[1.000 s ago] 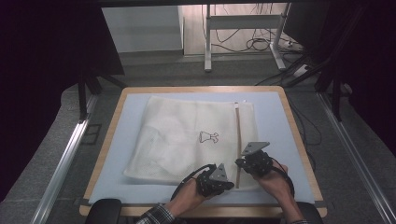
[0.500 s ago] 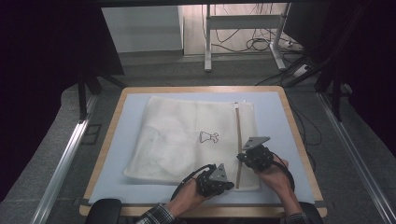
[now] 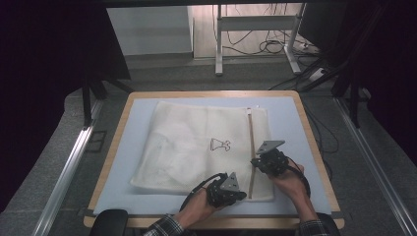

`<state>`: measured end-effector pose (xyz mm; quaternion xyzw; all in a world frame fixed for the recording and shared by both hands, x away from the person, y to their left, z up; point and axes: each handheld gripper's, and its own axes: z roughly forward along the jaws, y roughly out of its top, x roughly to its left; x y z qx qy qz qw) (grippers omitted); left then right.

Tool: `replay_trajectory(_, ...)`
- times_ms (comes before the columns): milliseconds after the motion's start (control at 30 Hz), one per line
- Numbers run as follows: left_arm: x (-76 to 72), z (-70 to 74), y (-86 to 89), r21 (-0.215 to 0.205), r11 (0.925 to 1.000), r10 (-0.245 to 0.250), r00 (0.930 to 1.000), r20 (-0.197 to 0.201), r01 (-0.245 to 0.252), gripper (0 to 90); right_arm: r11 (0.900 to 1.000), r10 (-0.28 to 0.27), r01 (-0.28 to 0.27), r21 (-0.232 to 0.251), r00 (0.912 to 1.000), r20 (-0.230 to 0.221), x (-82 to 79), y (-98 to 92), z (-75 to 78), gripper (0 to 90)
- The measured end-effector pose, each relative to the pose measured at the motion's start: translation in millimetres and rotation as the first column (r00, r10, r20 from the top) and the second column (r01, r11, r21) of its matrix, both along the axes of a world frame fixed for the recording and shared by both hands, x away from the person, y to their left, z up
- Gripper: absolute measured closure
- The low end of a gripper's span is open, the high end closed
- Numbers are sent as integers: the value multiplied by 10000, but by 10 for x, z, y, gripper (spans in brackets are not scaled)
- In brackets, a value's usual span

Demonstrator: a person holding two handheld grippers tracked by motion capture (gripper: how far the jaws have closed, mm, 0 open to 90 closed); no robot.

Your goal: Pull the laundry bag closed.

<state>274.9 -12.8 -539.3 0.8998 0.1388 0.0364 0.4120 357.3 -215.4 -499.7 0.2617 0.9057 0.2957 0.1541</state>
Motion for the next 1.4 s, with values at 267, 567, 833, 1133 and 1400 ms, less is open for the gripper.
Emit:
replay_trajectory(267, -3, -2, -2, -69, 10000, 45, 10000, -57, -45, 900, 9999, -73, 74, -89, 9999, 87, 74, -24, 9, 857)
replay_trajectory(567, -3, -3, -1, -75, 10000, 43, 10000, -48, -43, 900, 9996, -117, 121, -256, 9998, 171, 170, -27, 2, 853)
replay_trajectory(833, -2, -3, -1, -76, 10000, 41, 10000, -25, -41, 900, 9992, -109, 117, -380, 9997, 225, 245, -24, 0, 849)
replay_trajectory(1133, -1, -5, -1, -89, 10000, 38, 10000, -21, -38, 900, 9988, -32, 51, -483, 9992, 397, 324, -23, 12, 849)
replay_trajectory(1400, 2, -5, 0, -93, 10000, 11, 10000, -31, -12, 900, 9985, -33, 61, -551, 9988, 499, 397, -11, 7, 851)
